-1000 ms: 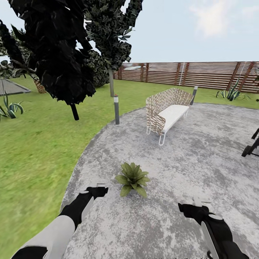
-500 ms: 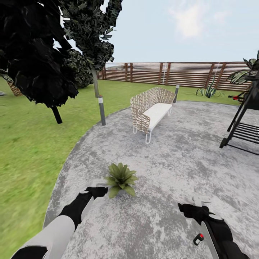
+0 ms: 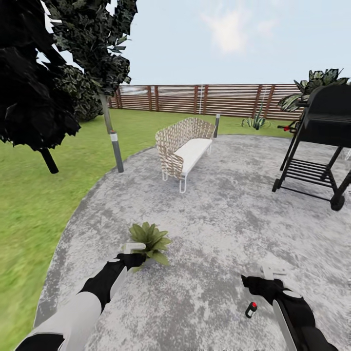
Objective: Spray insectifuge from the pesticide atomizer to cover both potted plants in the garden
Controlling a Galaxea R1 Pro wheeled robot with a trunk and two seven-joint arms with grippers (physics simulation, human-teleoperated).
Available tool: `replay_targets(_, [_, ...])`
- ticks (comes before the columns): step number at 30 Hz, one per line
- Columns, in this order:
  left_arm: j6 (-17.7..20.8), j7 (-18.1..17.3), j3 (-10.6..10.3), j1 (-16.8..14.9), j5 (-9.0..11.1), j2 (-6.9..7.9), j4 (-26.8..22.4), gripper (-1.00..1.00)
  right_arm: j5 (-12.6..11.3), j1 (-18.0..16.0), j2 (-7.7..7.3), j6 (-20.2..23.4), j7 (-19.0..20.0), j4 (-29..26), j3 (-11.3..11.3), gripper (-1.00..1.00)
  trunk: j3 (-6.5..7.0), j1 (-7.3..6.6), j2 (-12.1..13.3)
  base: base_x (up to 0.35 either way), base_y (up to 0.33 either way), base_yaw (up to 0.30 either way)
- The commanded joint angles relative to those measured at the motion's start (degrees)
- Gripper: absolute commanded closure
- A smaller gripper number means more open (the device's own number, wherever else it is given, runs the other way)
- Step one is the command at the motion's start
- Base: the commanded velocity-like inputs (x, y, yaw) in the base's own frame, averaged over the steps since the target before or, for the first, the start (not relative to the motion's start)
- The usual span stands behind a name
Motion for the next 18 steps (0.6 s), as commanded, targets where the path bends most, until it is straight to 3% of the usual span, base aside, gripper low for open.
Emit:
replay_targets(1, [0.35, -0.05, -0.04, 0.00, 0.05, 0.01, -0.13, -1.00, -0.08, -0.04, -0.01, 0.28, 0.02, -0.06, -0.01, -1.00, -0.24, 0.22, -0.44, 0.000, 0.000, -0.271])
replay_targets(18, [0.35, -0.05, -0.01, 0.00, 0.04, 0.02, -0.13, -1.00, -0.08, -0.03, -0.01, 0.29, 0.02, -0.05, -0.01, -1.00, -2.93, 3.51, -6.46, 0.000, 0.000, -0.271])
